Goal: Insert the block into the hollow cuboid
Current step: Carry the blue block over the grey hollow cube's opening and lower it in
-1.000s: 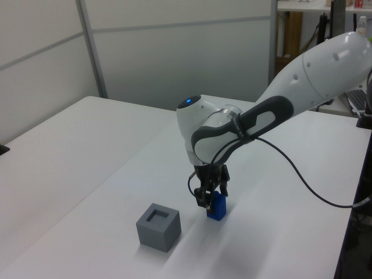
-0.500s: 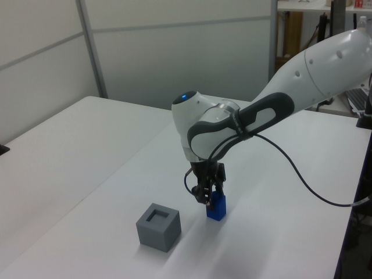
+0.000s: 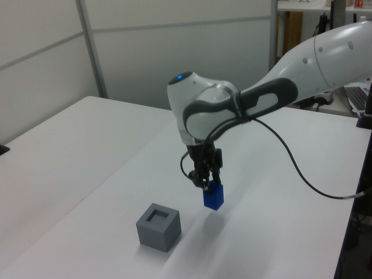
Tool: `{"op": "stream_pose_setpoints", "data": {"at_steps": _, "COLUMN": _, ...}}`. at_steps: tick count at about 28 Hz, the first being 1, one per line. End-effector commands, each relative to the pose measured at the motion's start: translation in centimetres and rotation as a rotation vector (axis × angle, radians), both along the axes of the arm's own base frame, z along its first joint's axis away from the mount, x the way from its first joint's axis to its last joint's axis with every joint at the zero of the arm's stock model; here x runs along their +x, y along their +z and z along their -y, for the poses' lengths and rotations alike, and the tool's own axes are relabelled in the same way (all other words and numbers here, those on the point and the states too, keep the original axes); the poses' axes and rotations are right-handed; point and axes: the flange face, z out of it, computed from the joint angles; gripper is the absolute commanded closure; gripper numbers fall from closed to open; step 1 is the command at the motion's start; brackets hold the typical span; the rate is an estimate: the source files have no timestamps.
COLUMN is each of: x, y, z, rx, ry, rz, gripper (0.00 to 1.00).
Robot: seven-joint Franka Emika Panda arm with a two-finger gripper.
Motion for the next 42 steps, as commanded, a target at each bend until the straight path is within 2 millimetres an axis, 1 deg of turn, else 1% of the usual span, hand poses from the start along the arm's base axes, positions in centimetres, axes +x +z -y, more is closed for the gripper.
{"op": "stream_pose_setpoints", "data": {"at_steps": 1, "x": 1.2, "y": 4.4, "z": -0.1, "rx": 0.006, "ry": 0.032, "rz": 0.038, "gripper": 0.63}}
{"op": "stream_pose_setpoints", "data": {"at_steps": 2, "x": 1.5, "y": 5.2, "z": -0.3, "rx": 0.009, "ry": 0.032, "rz": 0.055, "gripper": 0.63}}
{"op": "stream_pose_setpoints", "data": {"at_steps": 3, "x": 2.0, "y": 6.5, "z": -0.9, "rx": 0.012, "ry": 0.041, "rz": 0.084, "gripper": 0.63}}
{"op": "stream_pose_setpoints", "data": {"at_steps": 6, "x": 3.0, "y": 7.7, "z": -3.1, "rx": 0.019, "ry": 0.076, "rz": 0.119, "gripper": 0.62}}
{"op": "stream_pose_setpoints", "data": {"at_steps": 7, "x": 3.4, "y": 8.0, "z": -3.9, "rx": 0.021, "ry": 0.089, "rz": 0.130, "gripper": 0.62}}
{"op": "stream_pose_setpoints", "data": {"at_steps": 8, "x": 4.1, "y": 8.4, "z": -5.2, "rx": 0.014, "ry": 0.115, "rz": 0.146, "gripper": 0.62}}
{"op": "stream_pose_setpoints", "data": {"at_steps": 12, "x": 4.8, "y": 8.5, "z": -8.2, "rx": 0.015, "ry": 0.160, "rz": 0.170, "gripper": 0.62}}
{"op": "stream_pose_setpoints", "data": {"at_steps": 13, "x": 4.9, "y": 8.4, "z": -8.9, "rx": 0.015, "ry": 0.171, "rz": 0.172, "gripper": 0.62}}
{"op": "stream_pose_setpoints", "data": {"at_steps": 14, "x": 5.1, "y": 8.4, "z": -10.0, "rx": 0.015, "ry": 0.186, "rz": 0.180, "gripper": 0.61}}
{"op": "stream_pose_setpoints", "data": {"at_steps": 17, "x": 5.3, "y": 7.6, "z": -11.8, "rx": 0.012, "ry": 0.203, "rz": 0.182, "gripper": 0.60}}
{"op": "stream_pose_setpoints", "data": {"at_steps": 19, "x": 5.5, "y": 7.6, "z": -12.3, "rx": 0.018, "ry": 0.202, "rz": 0.206, "gripper": 0.60}}
{"op": "stream_pose_setpoints", "data": {"at_steps": 20, "x": 5.8, "y": 7.2, "z": -12.6, "rx": 0.026, "ry": 0.200, "rz": 0.217, "gripper": 0.60}}
{"op": "stream_pose_setpoints", "data": {"at_steps": 25, "x": 6.2, "y": 6.2, "z": -12.7, "rx": 0.027, "ry": 0.133, "rz": 0.223, "gripper": 0.60}}
{"op": "stream_pose_setpoints", "data": {"at_steps": 27, "x": 6.2, "y": 5.6, "z": -12.9, "rx": 0.024, "ry": 0.087, "rz": 0.217, "gripper": 0.60}}
{"op": "stream_pose_setpoints", "data": {"at_steps": 31, "x": 6.0, "y": 5.4, "z": -13.3, "rx": 0.028, "ry": 0.032, "rz": 0.215, "gripper": 0.60}}
{"op": "stream_pose_setpoints", "data": {"at_steps": 35, "x": 6.1, "y": 4.8, "z": -13.7, "rx": 0.030, "ry": 0.033, "rz": 0.207, "gripper": 0.60}}
{"op": "stream_pose_setpoints", "data": {"at_steps": 38, "x": 6.0, "y": 4.8, "z": -14.0, "rx": 0.029, "ry": 0.024, "rz": 0.206, "gripper": 0.60}}
{"op": "stream_pose_setpoints", "data": {"at_steps": 42, "x": 5.8, "y": 4.0, "z": -14.0, "rx": 0.024, "ry": 0.005, "rz": 0.192, "gripper": 0.60}}
